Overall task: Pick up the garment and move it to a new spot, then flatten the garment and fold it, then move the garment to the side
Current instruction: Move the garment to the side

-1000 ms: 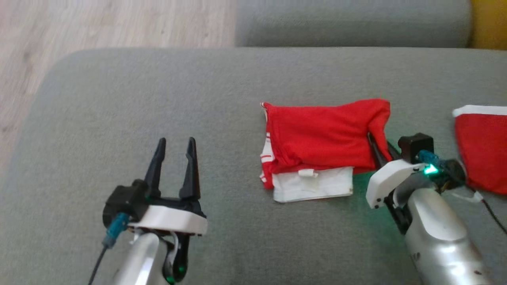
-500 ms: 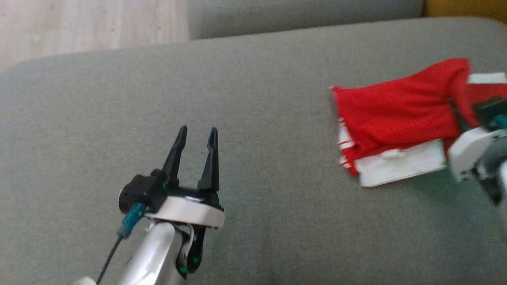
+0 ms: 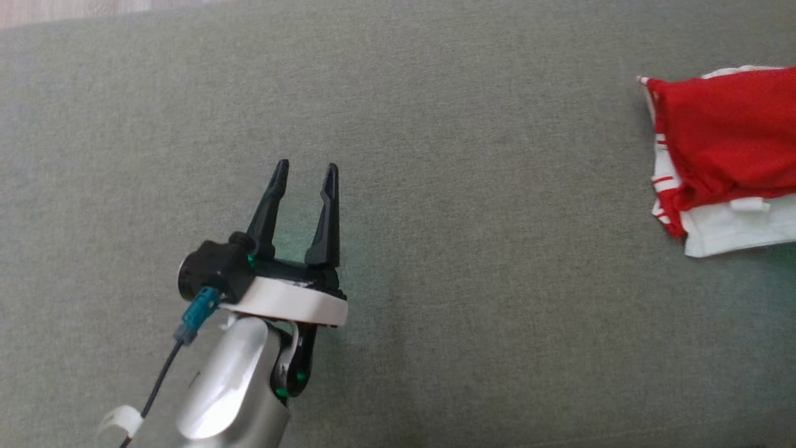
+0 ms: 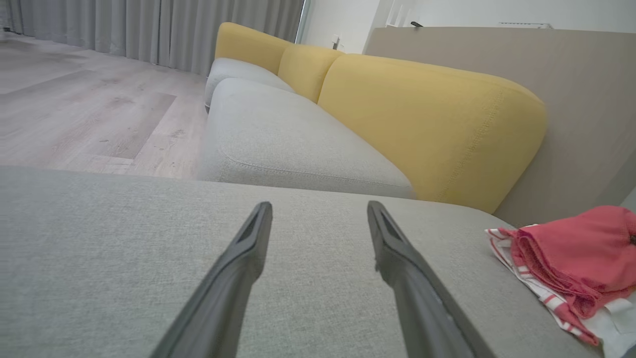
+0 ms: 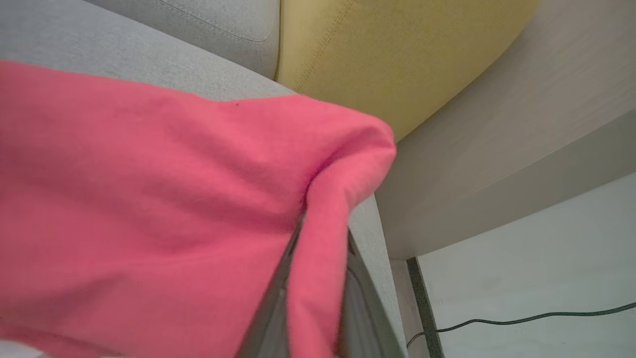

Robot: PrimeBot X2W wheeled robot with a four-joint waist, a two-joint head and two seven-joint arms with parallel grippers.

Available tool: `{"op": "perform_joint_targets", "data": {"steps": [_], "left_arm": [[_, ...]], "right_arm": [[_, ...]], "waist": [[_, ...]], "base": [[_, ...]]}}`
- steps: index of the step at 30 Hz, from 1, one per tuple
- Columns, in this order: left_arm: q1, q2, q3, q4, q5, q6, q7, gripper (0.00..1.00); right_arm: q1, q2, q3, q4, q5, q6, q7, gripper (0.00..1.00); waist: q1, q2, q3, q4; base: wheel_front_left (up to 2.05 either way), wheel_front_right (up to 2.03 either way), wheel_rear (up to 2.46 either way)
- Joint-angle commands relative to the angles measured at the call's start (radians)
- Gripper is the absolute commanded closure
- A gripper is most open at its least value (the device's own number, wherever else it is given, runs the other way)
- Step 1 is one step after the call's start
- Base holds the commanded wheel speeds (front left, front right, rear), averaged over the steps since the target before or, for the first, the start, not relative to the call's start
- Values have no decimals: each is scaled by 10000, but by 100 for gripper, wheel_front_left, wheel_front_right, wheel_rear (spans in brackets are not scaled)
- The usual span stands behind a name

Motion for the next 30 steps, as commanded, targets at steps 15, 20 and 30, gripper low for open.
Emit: {"op": "perform_joint_targets", "data": {"steps": [15, 20, 30], "left_arm": [[-123, 45, 702, -80, 79, -66, -93, 0], [42, 45, 877, -112, -83, -17, -93, 0], [623, 58, 1512, -391, -230, 38, -93, 0]], "right_arm": [[-121, 836, -1620, -895, -998, -7, 123, 0], [-54, 1449, -1596, -1772, -1131, -7, 138, 0], [577, 3479, -925, -3860, -189, -7, -358, 0]], "waist": [[-3, 0, -350, 35], [-3, 0, -839, 28], [-3, 0, -1889, 316]], "base": [[0, 0, 0], [0, 0, 0], [0, 0, 0]]}}
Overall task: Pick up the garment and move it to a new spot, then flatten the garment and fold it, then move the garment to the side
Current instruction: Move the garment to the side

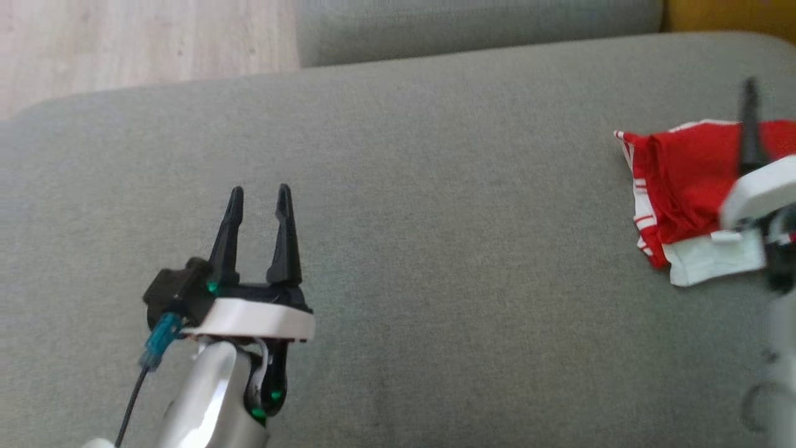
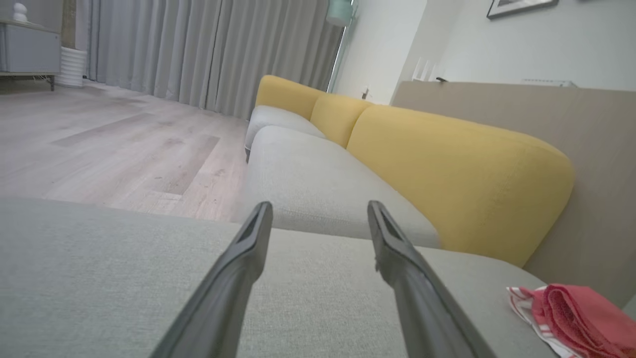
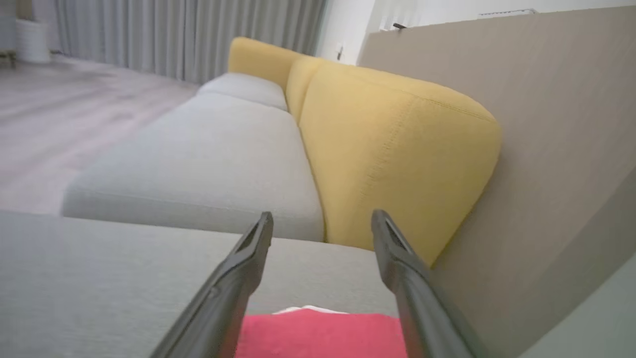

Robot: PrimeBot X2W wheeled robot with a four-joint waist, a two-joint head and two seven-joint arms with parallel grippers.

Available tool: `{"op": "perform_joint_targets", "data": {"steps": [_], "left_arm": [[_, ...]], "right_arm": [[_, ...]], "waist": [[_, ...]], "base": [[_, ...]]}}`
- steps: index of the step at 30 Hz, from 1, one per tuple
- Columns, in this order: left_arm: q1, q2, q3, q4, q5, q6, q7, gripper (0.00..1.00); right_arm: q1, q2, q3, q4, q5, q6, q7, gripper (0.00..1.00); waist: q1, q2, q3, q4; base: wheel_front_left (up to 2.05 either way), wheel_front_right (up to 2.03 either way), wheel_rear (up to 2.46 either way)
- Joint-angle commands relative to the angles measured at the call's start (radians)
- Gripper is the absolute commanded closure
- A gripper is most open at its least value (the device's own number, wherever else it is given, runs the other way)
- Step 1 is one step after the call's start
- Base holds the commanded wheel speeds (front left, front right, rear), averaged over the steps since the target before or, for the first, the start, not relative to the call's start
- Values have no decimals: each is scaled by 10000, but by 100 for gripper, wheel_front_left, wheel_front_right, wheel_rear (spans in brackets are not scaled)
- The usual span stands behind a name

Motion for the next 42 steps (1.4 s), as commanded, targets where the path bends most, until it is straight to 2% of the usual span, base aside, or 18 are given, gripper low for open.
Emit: {"op": "perform_joint_targets", "data": {"steps": [1, 8, 13, 19, 25, 42], "left_arm": [[2, 69, 485, -417, -106, -25, -93, 0], [575, 66, 948, -600, -167, -72, -93, 0], [1023, 62, 1156, -665, -215, -287, -93, 0], [1483, 57, 1169, -605, -255, -685, -93, 0], [1816, 55, 1241, -628, -384, -807, -93, 0], [1859, 53, 1338, -663, -657, -668, -93, 0]], "right_arm": [[101, 538, 260, -719, 357, -7, -281, 0], [842, 1654, 418, -1334, 1421, -7, -1068, 0], [1686, 1734, 623, -1042, 3025, -7, -2099, 0], [2725, 1738, 980, 131, 4243, -7, -3375, 0], [3295, 1739, 1925, 771, 4171, -7, -3669, 0], [3391, 1740, 1898, 488, 4263, -7, -3680, 0]], "waist": [[2, 0, -310, 179], [2, 0, -657, 373], [2, 0, -917, 519], [2, 0, -1139, 630], [2, 0, -1224, 656], [2, 0, -1276, 626]], "base": [[0, 0, 0], [0, 0, 0], [0, 0, 0], [0, 0, 0], [0, 0, 0], [0, 0, 0]]}}
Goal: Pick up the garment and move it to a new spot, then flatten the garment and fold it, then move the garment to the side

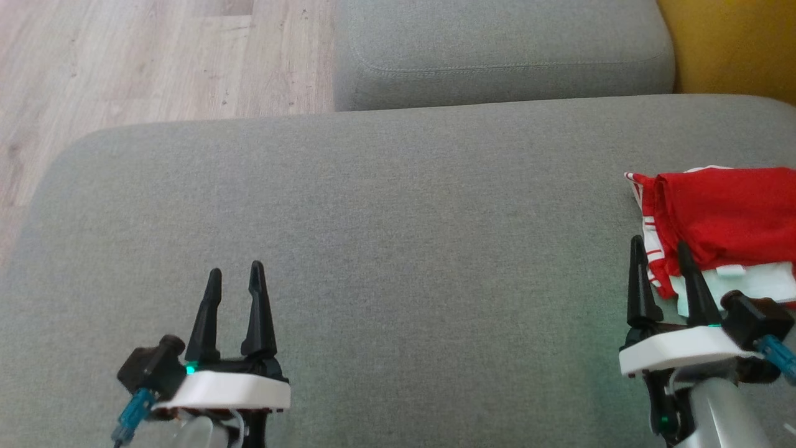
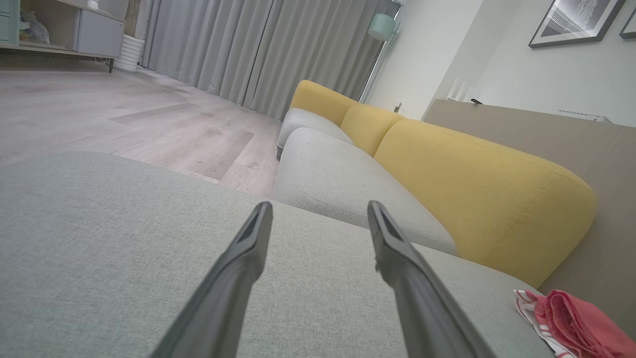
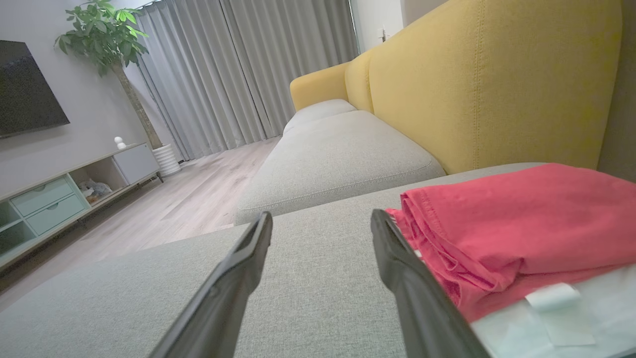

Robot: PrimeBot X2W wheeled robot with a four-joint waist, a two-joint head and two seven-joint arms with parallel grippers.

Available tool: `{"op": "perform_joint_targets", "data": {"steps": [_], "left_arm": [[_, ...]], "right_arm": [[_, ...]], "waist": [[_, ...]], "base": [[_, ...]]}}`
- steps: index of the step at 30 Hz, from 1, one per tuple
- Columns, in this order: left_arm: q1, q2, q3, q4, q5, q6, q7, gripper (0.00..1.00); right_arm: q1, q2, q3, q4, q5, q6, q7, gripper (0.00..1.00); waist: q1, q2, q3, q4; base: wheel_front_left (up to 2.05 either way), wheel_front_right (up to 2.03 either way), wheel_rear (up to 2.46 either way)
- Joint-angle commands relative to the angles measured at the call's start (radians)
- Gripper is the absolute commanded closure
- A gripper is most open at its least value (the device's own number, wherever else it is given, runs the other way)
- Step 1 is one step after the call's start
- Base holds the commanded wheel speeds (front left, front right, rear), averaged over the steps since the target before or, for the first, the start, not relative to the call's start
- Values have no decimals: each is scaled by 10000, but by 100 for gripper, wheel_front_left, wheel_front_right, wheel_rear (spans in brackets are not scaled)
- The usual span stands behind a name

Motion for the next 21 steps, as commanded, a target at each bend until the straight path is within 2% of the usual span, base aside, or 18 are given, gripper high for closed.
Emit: {"op": "perform_joint_targets", "data": {"steps": [1, 19, 20, 21], "left_arm": [[-271, 32, 362, -324, -60, 60, -53, 0], [-370, 32, 238, -213, -416, 282, -53, 0], [-1, 0, -31, 81, -435, 254, 0, 100], [2, 0, -30, 160, -443, 288, 5, 100]], "right_arm": [[-216, -47, 281, -294, 42, -7, -134, 0], [-246, -47, 577, -272, 83, -7, -135, 0], [17, 4, 337, 2, 124, 0, 0, 100], [14, 9, 338, 77, 132, 0, 9, 100]], "waist": [[0, -1, 2, -11], [0, -1, 11, -37], [0, -1, 10, -35], [1, -1, 13, -41]], "base": [[0, 0, 0], [0, 0, 0], [0, 0, 0], [0, 0, 0]]}}
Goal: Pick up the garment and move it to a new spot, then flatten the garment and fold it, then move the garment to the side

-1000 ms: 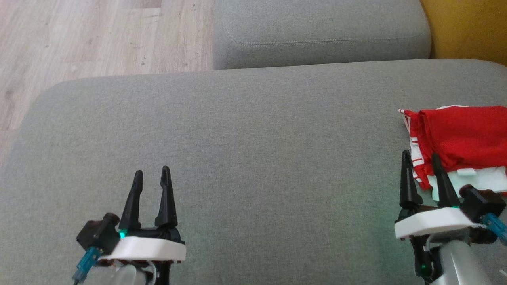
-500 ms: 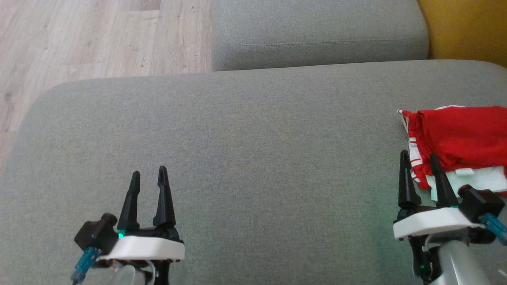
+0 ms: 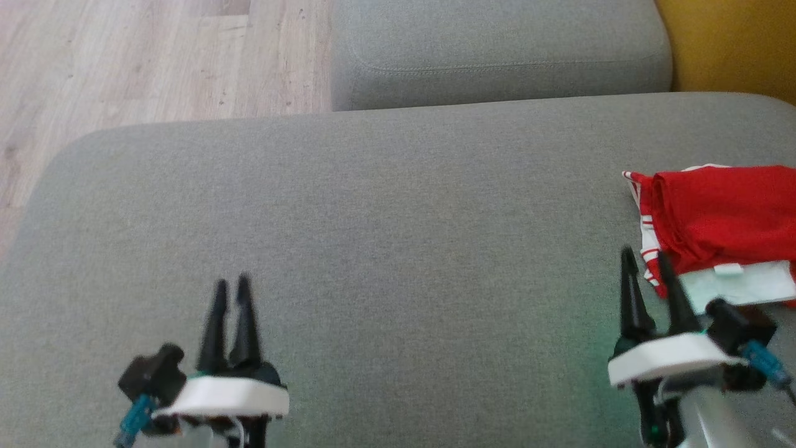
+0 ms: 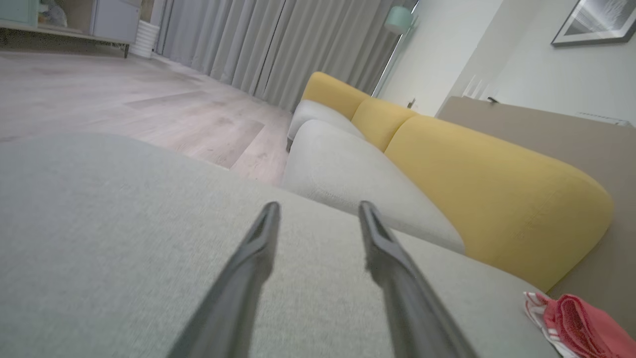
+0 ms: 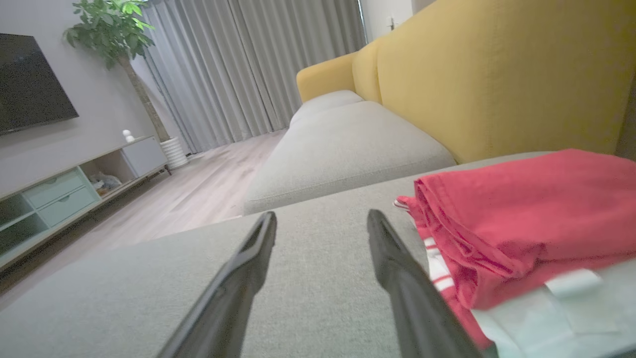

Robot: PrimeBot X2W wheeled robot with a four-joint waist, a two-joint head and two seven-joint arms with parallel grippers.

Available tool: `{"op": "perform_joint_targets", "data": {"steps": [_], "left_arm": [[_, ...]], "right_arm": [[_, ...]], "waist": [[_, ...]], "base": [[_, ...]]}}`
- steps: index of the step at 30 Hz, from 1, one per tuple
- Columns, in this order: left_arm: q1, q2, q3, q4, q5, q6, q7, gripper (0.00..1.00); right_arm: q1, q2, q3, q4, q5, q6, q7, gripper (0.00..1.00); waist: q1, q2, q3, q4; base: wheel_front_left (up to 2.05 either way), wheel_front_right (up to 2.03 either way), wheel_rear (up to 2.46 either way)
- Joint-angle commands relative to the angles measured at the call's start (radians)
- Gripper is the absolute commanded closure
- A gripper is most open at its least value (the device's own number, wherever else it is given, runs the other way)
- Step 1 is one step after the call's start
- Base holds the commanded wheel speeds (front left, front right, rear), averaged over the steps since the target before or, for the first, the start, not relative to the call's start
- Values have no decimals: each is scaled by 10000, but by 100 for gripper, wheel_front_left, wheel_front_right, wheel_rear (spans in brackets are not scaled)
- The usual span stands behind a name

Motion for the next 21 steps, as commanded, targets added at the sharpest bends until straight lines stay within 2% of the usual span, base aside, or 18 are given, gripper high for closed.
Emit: {"op": "perform_joint_targets", "data": {"steps": [1, 21], "left_arm": [[28, 0, 4, 120, -18, 2, 6, 100], [63, 13, 460, 214, -1634, -100, 553, 100]], "right_arm": [[22, 0, -7, 117, 16, 0, 18, 100], [127, -7, -175, 85, 2014, -1, 561, 100]], "waist": [[0, 0, 0, -1], [0, 0, 18, -38]], "base": [[0, 0, 0], [0, 0, 0]]}}
